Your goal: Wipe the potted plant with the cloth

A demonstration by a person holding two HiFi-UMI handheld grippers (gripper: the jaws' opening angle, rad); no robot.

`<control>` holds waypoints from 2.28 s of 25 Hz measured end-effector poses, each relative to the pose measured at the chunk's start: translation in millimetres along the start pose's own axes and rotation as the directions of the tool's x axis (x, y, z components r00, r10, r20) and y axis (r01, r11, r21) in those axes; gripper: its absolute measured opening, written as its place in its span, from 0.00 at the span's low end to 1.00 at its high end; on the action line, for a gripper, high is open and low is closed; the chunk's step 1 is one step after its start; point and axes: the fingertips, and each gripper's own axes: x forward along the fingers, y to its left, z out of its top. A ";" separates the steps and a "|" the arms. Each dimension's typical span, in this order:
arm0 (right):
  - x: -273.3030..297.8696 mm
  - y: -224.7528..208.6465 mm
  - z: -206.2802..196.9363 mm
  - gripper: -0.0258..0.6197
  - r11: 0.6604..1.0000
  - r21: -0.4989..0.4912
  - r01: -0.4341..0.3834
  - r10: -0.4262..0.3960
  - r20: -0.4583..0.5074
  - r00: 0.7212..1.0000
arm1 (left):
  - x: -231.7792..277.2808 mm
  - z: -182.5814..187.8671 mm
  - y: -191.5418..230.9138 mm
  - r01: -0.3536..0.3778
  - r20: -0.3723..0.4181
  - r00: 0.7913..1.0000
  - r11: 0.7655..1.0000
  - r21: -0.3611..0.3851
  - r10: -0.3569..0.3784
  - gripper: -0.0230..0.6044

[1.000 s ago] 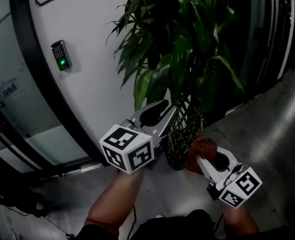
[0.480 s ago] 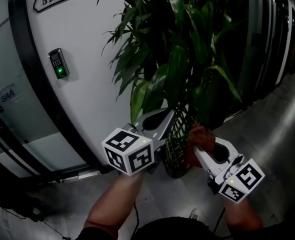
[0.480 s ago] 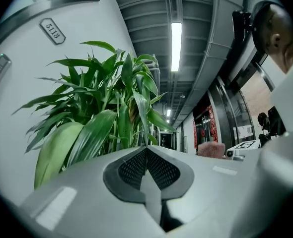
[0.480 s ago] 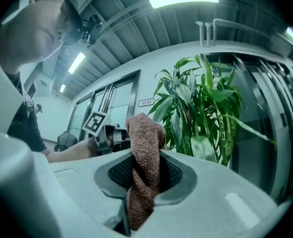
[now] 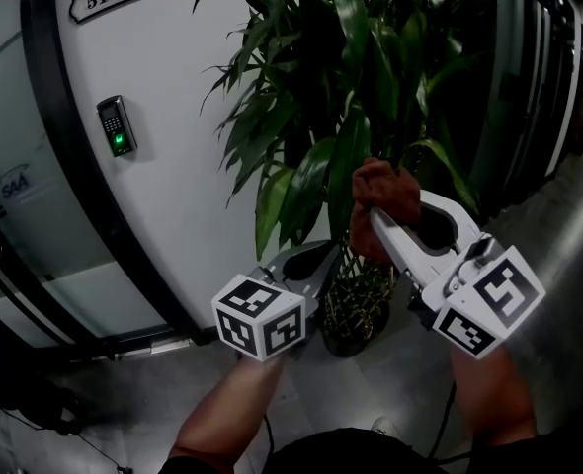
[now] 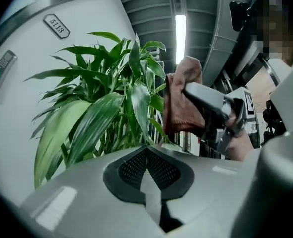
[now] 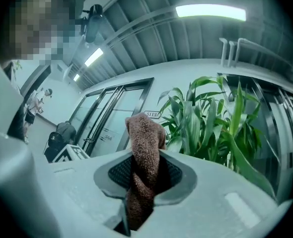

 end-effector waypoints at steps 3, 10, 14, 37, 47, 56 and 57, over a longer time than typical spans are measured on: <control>17.5 -12.3 14.1 0.15 1.000 -0.011 0.022 -0.022 0.025 0.999 | -0.8 -6.8 -2.8 -0.006 -0.013 1.000 1.000 0.012 0.006 0.06; 47.4 -46.7 42.7 0.15 0.993 -0.043 0.108 -0.105 0.065 0.992 | -7.2 -13.7 -12.7 -0.024 -0.018 1.000 0.998 0.050 0.025 0.06; 61.4 -62.2 46.5 0.15 0.986 -0.075 0.148 -0.142 0.073 0.987 | -9.7 -19.2 -15.7 -0.028 -0.028 0.999 0.998 0.057 0.029 0.06; 78.9 -65.3 -22.1 0.15 0.990 -0.029 0.135 -0.136 -0.079 0.988 | -13.0 -27.4 -24.7 0.010 -0.048 0.999 0.999 0.042 -0.008 0.06; 70.0 -58.8 -47.8 0.15 0.993 -0.003 0.118 -0.117 -0.125 0.985 | -10.3 -29.7 -24.1 0.011 -0.048 0.999 0.999 0.033 -0.010 0.06; 64.2 -41.4 -59.8 0.15 0.997 -0.025 0.074 -0.077 -0.171 0.982 | -6.6 -33.2 -23.9 0.017 -0.050 0.999 1.000 0.014 -0.016 0.06; 64.0 -39.5 -60.6 0.15 0.997 -0.028 0.070 -0.074 -0.176 0.982 | -6.6 -32.8 -23.8 0.017 -0.048 0.999 1.000 0.012 -0.017 0.06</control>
